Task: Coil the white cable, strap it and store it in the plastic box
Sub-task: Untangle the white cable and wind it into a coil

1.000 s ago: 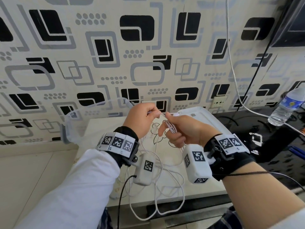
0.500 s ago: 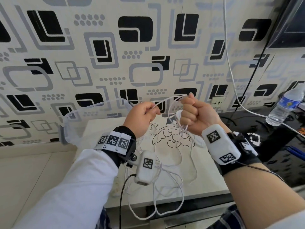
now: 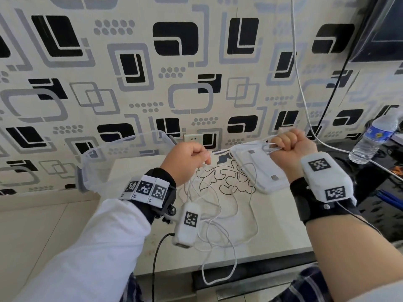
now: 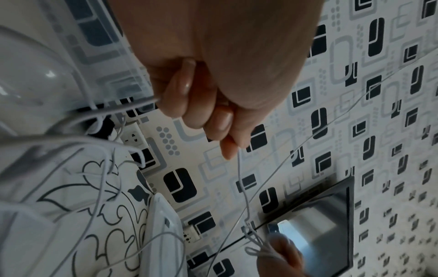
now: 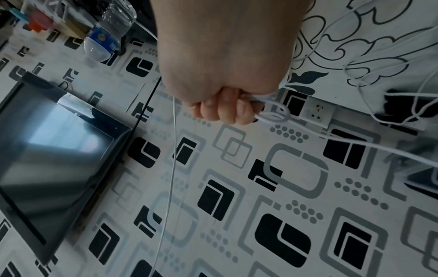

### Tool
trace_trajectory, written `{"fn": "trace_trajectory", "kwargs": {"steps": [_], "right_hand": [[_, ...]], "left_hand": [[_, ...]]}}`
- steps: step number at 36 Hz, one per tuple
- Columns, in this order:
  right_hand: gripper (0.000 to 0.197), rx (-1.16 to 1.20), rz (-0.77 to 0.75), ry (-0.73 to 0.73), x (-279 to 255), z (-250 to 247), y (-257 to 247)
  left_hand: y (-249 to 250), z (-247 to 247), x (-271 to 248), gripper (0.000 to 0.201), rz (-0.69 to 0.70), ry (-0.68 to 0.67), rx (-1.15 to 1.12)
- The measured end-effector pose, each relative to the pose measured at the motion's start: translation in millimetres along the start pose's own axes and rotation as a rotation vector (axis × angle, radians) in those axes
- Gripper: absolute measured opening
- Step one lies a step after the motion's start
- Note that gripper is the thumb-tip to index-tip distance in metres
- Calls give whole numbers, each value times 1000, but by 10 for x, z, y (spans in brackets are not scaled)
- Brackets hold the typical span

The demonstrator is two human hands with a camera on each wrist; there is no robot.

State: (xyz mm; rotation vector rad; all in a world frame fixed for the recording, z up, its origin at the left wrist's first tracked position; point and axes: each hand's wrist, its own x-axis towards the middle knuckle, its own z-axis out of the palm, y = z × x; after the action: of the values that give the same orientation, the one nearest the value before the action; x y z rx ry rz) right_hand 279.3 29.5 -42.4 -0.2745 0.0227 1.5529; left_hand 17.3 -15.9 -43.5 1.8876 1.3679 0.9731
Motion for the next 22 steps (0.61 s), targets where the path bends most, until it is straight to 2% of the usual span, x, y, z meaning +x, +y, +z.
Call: {"fn": "trace_trajectory", "kwargs": {"steps": [4, 8, 13, 16, 22], "right_hand": [[41, -78, -55, 74, -48, 74, 91], [24, -149, -52, 64, -65, 88, 158], [19, -307, -50, 21, -84, 106, 221], [11, -414, -67, 37, -82, 128, 279], [22, -712, -105, 56, -82, 160, 407]], "left_hand": [[118, 66, -76, 21, 3, -140, 31], [160, 86, -112, 19, 19, -201, 18], [240, 103, -162, 16, 38, -262, -13], [247, 106, -160, 13, 60, -259, -17], [259, 90, -166, 11, 109, -181, -38]]}}
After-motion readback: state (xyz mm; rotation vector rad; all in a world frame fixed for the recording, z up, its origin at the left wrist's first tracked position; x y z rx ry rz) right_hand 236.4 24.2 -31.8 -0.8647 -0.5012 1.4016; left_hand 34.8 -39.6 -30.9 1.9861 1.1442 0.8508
